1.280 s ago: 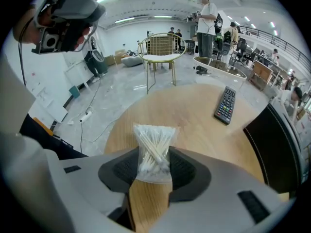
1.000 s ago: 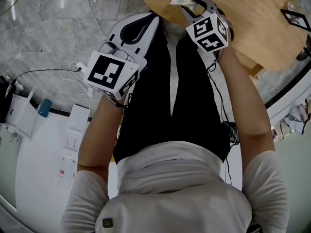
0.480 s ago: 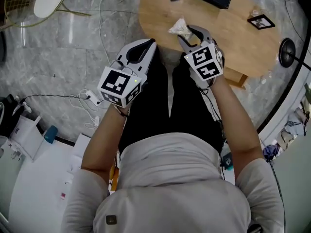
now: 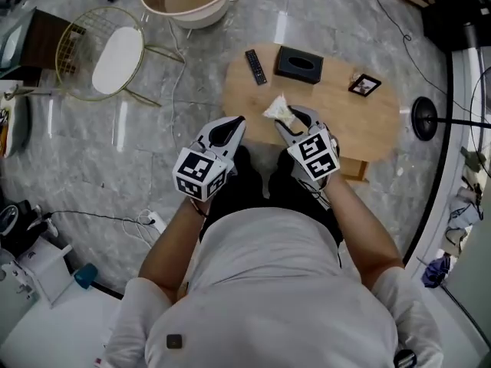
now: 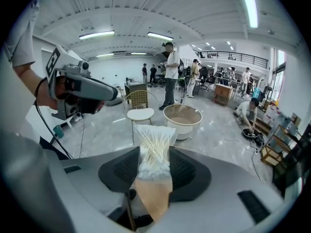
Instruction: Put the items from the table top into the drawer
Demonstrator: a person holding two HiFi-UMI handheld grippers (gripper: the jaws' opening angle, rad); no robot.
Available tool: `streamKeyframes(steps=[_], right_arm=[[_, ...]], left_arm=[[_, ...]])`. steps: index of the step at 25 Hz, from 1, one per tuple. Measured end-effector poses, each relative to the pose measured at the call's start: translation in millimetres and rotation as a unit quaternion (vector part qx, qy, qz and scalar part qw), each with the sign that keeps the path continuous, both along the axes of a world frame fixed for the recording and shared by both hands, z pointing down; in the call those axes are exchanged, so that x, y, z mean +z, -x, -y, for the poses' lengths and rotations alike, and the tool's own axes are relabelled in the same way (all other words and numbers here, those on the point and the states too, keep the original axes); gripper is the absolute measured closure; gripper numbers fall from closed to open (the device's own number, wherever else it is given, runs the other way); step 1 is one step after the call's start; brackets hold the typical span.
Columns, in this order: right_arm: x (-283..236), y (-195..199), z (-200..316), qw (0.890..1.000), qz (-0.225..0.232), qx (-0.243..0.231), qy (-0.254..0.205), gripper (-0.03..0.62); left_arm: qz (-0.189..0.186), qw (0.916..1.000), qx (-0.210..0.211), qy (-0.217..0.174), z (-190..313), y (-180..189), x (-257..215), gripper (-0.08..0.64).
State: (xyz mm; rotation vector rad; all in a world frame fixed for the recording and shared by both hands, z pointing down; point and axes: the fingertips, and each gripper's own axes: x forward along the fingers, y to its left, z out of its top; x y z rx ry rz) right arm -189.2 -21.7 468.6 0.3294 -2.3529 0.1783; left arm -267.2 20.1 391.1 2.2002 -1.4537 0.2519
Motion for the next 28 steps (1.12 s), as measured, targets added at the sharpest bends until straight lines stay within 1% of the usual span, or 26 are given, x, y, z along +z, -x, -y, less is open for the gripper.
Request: streamKeyframes(steps=[4,7,12,17,23,28], right_arm=[[-46.7,-6.0,-12.2,0.999,0.023,0.020,-0.015,0.408],[-71.6,-3.0,-12.5,0.997,0.047,0.042,-0.037,0.408],[-84.4,-8.6,-6.7,0.995,0.052,0.071,-0.049,0.408],[-93.2,-19.8,-0.1,0.992,0.056,0.102,-0.054,0.408],[-97.2,-63.8,6.9,0.987,0.054,0.143,-0.049,0.407],[-104.1,-113.2,15.8,0.981,0.059,0.175,-0.053,0.407]], left_arm=[[0.006,0.9997,0.017,-0.018,-13.2,-5.6,-34.2,0.551],[0.011,0.9989,0.030,-0.034,-18.7,-4.9,-50.6,0.551],[0.022,0.9966,0.061,-0.050,-11.2,-6.2,-68.2,0.551],[0.026,0.9944,0.086,-0.057,-2.5,-15.1,-77.5,0.551],[0.025,0.9900,0.125,-0.061,13.4,-52.2,-86.3,0.551],[0.024,0.9853,0.157,-0.064,29.1,-101.6,-91.5,0.551]])
